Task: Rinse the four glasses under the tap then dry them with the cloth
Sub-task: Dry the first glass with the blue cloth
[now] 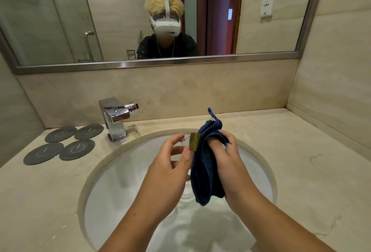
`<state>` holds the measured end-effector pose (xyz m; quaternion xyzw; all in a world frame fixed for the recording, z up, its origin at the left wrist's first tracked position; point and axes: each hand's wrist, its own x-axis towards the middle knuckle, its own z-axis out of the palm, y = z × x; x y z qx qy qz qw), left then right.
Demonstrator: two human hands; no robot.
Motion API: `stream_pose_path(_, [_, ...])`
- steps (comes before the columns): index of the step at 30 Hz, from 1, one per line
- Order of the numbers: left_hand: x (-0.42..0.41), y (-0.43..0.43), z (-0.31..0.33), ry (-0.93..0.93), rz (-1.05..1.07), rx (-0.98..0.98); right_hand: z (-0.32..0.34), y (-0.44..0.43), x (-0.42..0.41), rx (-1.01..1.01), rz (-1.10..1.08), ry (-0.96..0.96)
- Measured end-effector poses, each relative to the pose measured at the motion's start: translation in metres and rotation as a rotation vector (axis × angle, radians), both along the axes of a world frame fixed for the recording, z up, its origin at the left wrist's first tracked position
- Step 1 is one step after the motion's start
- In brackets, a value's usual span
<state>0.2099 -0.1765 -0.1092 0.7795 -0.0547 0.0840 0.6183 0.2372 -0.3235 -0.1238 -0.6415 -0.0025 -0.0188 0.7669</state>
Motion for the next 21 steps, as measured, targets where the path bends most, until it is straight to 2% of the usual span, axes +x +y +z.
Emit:
stream_pose_path(3, [0.0,-0.003,-0.005,0.058,-0.134,-0.005,0.003,-0.003,-0.002,-0.008,0.002,-0.018])
stream_pose_path(7, [-0.004,-0.005,-0.007,0.022,-0.091,0.221,0.008,-0.006,-0.007,0.05,0.124,0.032])
stream_pose_path(10, [-0.002,-0.004,-0.008,-0.033,-0.032,0.202,0.009,-0.009,-0.008,0.084,0.235,-0.018])
stream_pose_path(13, [-0.001,-0.002,-0.007,-0.069,-0.021,0.158,0.01,-0.009,-0.009,0.098,0.258,-0.116])
stream_pose_path(21, [-0.007,-0.013,-0.006,-0.109,-0.079,0.139,0.019,-0.007,-0.015,-0.118,0.065,-0.389])
